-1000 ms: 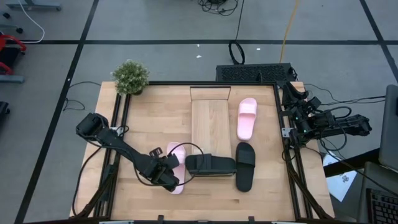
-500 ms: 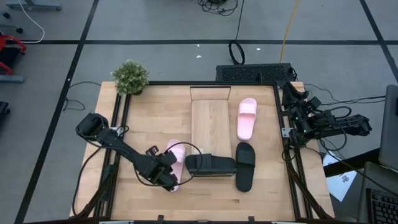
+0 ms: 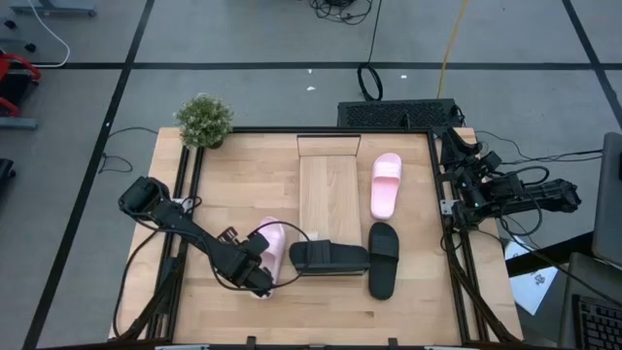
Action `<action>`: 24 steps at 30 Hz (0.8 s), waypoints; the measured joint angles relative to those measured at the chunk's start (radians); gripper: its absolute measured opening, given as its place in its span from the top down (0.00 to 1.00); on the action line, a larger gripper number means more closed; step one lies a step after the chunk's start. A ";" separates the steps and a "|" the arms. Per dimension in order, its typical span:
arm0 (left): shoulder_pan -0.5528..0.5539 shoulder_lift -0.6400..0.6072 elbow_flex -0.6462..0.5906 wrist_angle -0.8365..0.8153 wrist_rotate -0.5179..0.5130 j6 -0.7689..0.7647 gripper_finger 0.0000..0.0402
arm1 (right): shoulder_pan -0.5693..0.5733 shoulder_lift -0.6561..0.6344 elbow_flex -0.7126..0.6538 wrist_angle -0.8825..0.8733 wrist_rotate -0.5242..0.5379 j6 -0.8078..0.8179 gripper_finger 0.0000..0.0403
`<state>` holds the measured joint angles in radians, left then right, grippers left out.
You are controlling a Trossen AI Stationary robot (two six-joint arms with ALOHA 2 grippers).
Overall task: Pick and place slides into the shelf
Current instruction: Put the bottom pink slipper on the shelf
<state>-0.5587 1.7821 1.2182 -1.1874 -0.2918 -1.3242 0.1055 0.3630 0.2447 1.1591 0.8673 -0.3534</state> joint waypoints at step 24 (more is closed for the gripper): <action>-0.041 -0.034 0.000 -0.041 -0.017 -0.158 1.00 | 0.000 0.000 0.000 0.001 0.000 -0.002 0.68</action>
<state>-0.6000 1.7482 1.2179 -1.2282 -0.3089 -1.4818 0.1051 0.3630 0.2447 1.1598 0.8673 -0.3557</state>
